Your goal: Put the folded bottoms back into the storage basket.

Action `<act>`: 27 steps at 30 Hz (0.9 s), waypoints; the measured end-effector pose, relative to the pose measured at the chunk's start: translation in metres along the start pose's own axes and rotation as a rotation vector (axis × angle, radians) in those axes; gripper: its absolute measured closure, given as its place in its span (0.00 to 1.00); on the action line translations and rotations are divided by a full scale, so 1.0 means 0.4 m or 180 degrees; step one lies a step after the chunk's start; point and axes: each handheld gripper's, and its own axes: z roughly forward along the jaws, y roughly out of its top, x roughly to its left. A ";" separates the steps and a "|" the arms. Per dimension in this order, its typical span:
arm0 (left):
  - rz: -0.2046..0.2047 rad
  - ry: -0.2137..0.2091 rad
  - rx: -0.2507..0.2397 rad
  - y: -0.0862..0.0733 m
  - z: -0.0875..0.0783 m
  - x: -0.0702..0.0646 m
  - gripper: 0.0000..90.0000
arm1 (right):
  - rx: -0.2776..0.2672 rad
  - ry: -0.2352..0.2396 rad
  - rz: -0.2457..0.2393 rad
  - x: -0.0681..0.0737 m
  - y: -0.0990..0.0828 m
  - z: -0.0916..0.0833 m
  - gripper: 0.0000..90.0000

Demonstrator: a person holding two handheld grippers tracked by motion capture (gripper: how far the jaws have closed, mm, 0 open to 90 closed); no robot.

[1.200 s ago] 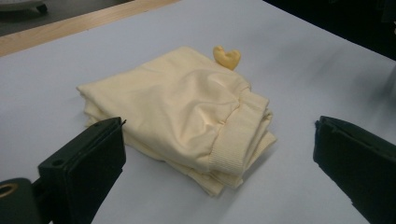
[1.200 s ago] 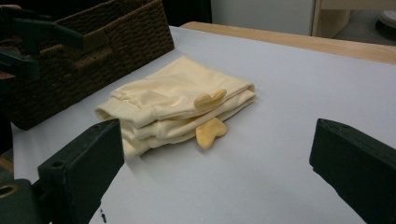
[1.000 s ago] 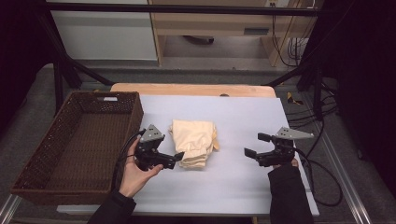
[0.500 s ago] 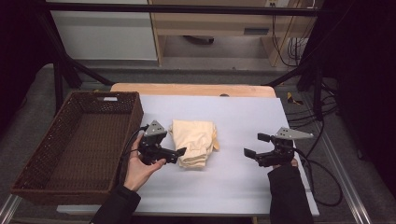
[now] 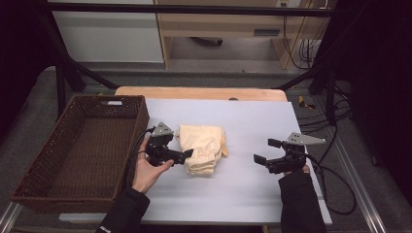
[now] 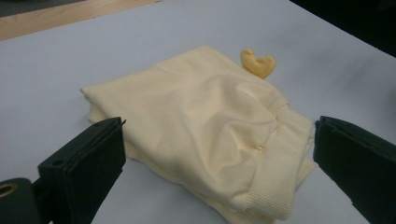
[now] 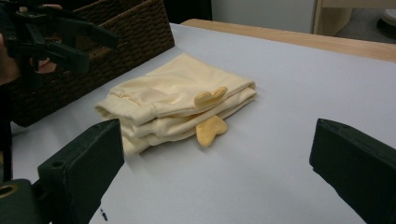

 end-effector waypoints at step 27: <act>-0.0257 0.0152 0.0114 0.001 0.076 0.072 0.03 | 0.0003 -0.0002 -0.0003 -0.001 -0.001 0.001 0.04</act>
